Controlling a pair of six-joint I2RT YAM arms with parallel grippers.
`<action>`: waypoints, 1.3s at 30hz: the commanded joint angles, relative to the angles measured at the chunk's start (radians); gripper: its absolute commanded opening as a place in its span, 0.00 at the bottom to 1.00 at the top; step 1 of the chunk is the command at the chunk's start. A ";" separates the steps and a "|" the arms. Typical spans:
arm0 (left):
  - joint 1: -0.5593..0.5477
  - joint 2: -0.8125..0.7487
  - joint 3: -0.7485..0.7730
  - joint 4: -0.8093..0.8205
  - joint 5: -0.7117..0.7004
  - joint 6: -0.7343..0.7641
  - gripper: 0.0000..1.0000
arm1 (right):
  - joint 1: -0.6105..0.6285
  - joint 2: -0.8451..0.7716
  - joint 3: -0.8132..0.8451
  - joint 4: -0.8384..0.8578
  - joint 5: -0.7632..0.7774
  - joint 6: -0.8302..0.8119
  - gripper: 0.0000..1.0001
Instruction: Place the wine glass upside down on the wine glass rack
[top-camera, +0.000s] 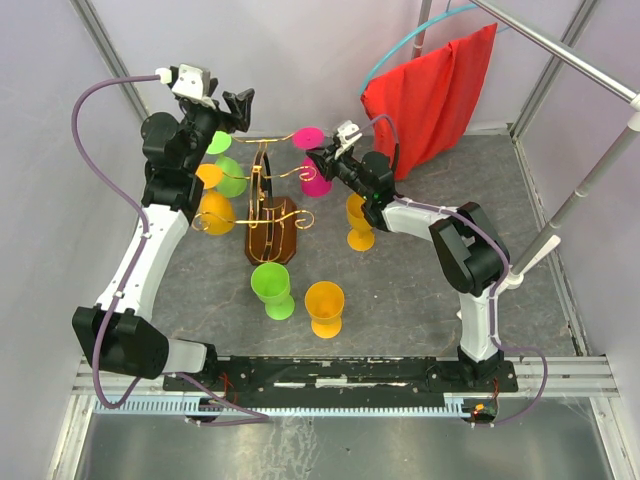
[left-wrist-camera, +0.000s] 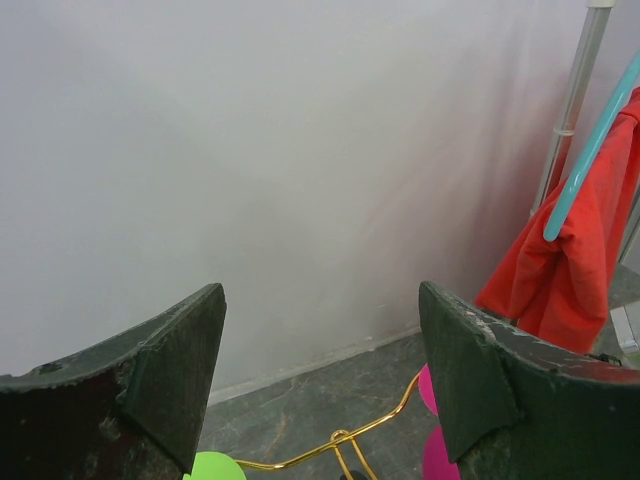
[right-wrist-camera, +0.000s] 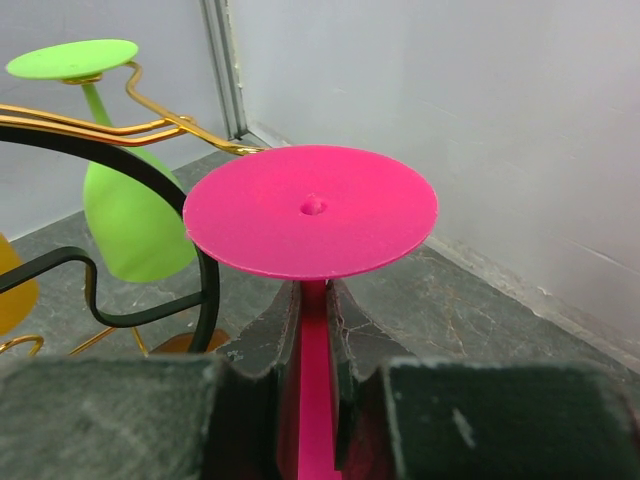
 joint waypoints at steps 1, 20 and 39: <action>0.005 -0.031 -0.005 0.052 -0.009 -0.042 0.85 | 0.020 -0.047 0.016 0.082 -0.065 -0.006 0.03; 0.006 -0.020 0.012 0.039 0.038 -0.072 0.91 | 0.029 -0.225 -0.184 0.043 0.015 -0.107 0.54; -0.233 0.267 0.574 -0.586 0.227 0.272 0.95 | -0.018 -0.657 -0.096 -0.946 0.653 -0.040 0.72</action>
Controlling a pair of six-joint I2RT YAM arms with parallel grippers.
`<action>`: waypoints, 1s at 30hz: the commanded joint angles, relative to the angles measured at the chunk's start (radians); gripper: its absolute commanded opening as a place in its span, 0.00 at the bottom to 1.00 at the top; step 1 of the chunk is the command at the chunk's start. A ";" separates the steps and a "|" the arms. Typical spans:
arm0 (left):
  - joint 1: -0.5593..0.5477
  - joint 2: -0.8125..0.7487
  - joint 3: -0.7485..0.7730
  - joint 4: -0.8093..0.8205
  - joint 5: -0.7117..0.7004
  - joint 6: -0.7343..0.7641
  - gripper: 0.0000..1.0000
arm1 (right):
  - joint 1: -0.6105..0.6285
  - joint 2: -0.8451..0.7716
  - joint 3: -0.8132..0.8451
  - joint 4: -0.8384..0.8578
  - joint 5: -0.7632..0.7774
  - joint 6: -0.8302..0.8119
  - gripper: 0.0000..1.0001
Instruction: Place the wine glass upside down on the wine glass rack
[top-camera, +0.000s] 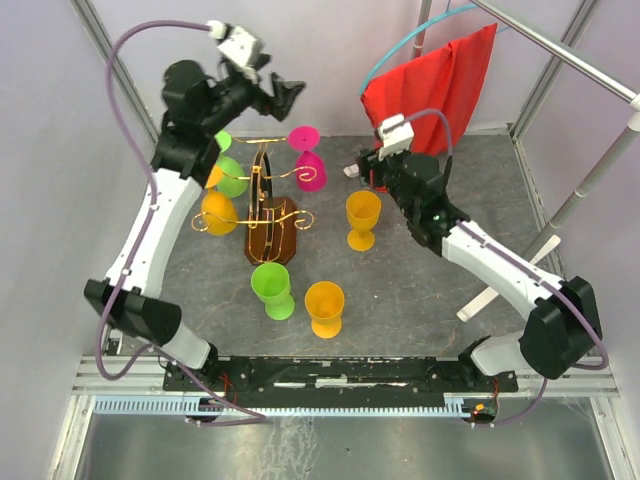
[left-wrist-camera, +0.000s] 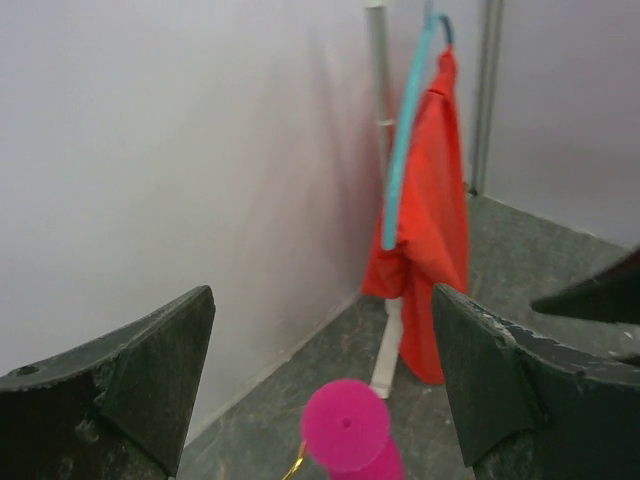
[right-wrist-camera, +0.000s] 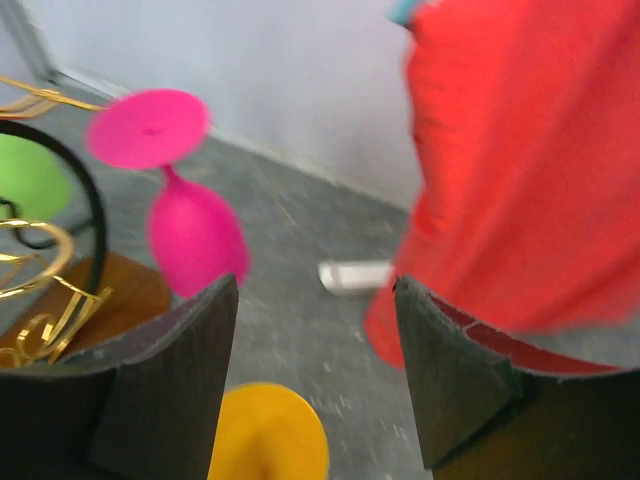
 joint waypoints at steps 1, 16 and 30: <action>-0.150 0.118 0.170 -0.249 -0.024 0.192 0.95 | -0.069 -0.016 0.231 -0.532 0.264 0.142 0.73; -0.422 0.209 0.169 -0.642 -0.269 0.337 0.98 | -0.423 -0.158 0.197 -0.968 0.063 0.350 0.77; -0.465 0.439 0.341 -0.781 -0.364 0.312 0.95 | -0.453 -0.276 0.137 -0.963 0.012 0.350 0.77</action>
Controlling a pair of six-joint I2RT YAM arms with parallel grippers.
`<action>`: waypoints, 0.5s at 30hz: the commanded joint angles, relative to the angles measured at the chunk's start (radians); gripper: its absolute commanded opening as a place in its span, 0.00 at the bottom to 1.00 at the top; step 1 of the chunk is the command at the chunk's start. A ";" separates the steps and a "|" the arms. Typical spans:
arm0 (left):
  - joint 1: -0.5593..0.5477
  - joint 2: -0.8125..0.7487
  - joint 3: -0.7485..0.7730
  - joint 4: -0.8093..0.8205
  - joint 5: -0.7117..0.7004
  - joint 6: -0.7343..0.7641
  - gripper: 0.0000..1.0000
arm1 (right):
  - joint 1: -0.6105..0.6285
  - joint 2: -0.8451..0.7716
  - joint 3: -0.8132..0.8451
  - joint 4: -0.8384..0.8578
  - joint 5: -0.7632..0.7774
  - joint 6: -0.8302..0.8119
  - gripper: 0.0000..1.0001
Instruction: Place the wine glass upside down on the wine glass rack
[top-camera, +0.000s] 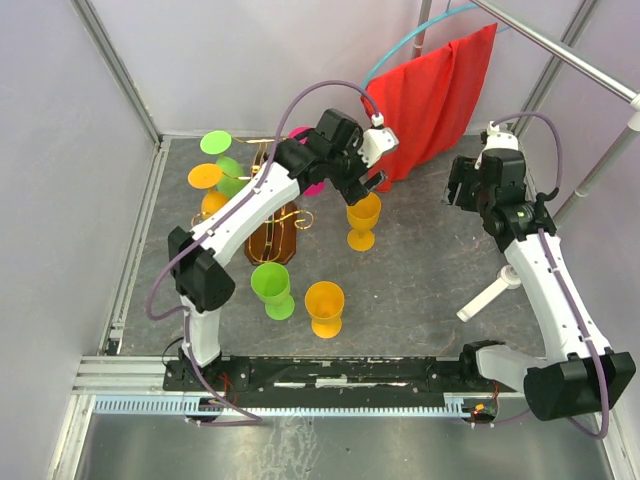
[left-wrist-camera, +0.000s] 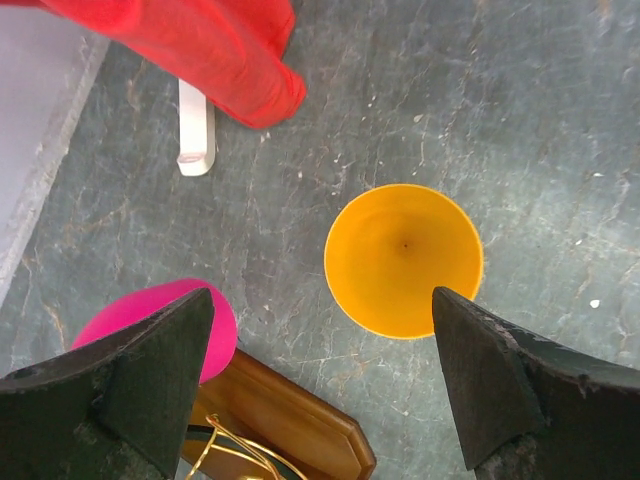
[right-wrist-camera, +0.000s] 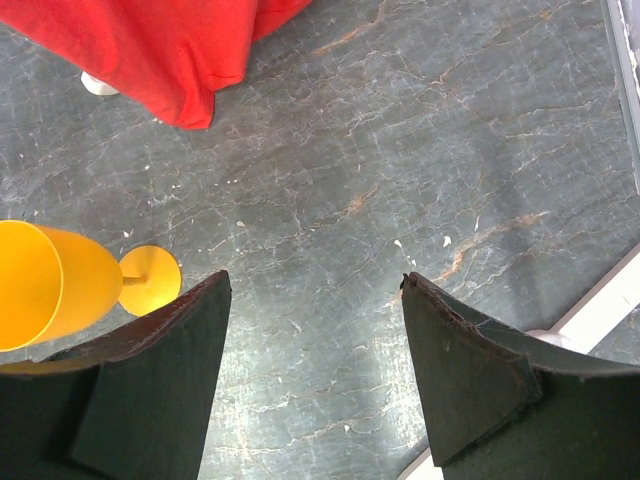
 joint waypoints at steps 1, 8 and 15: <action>0.001 0.056 0.084 -0.036 -0.051 0.014 0.95 | -0.005 -0.043 -0.012 0.015 -0.015 0.004 0.77; 0.001 0.114 0.093 -0.035 -0.069 0.011 0.96 | -0.004 -0.061 -0.014 0.012 0.001 -0.007 0.77; 0.001 0.151 0.071 -0.042 -0.068 0.012 0.96 | -0.005 -0.056 -0.014 0.022 0.008 -0.013 0.77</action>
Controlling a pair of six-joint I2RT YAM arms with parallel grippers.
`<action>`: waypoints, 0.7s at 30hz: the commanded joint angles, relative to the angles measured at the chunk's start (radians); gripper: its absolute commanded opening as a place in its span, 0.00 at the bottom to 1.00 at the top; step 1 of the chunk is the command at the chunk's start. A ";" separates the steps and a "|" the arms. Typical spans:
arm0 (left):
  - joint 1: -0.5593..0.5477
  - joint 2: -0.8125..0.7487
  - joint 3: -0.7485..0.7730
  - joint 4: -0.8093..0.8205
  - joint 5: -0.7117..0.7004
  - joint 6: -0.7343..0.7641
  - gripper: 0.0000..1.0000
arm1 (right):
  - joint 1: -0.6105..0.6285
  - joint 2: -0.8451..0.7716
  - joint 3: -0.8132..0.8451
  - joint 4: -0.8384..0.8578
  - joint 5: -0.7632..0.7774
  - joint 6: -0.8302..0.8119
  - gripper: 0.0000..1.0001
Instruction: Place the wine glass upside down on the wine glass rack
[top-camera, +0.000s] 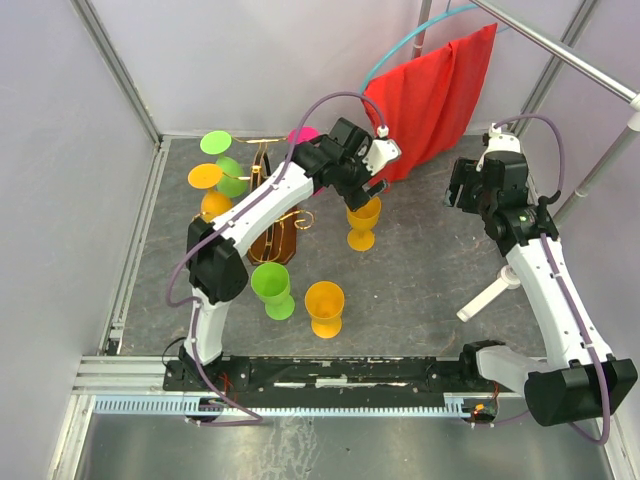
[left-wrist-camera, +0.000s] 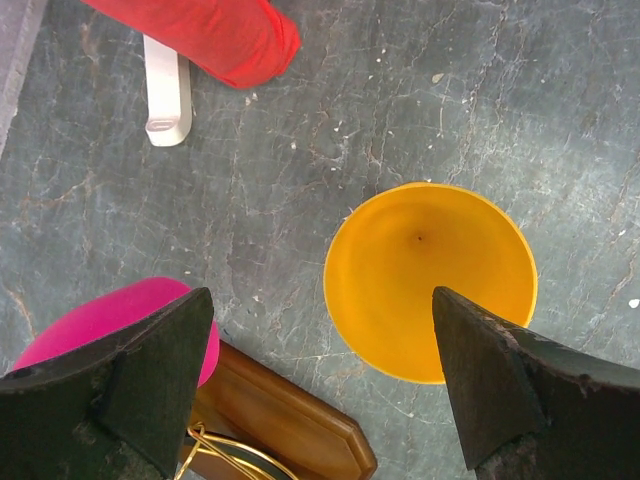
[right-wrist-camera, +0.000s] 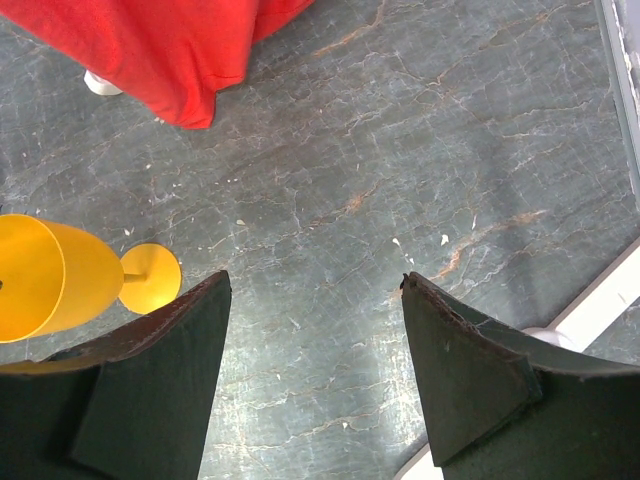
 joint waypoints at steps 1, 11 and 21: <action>0.000 0.020 0.026 -0.005 -0.016 0.012 0.96 | -0.006 -0.016 0.002 0.027 0.010 -0.009 0.77; 0.000 0.051 0.024 -0.015 -0.031 0.016 0.90 | -0.006 -0.015 -0.001 0.035 0.012 -0.024 0.76; 0.000 0.066 0.024 -0.038 0.003 0.015 0.41 | -0.005 -0.018 -0.005 0.038 0.015 -0.032 0.76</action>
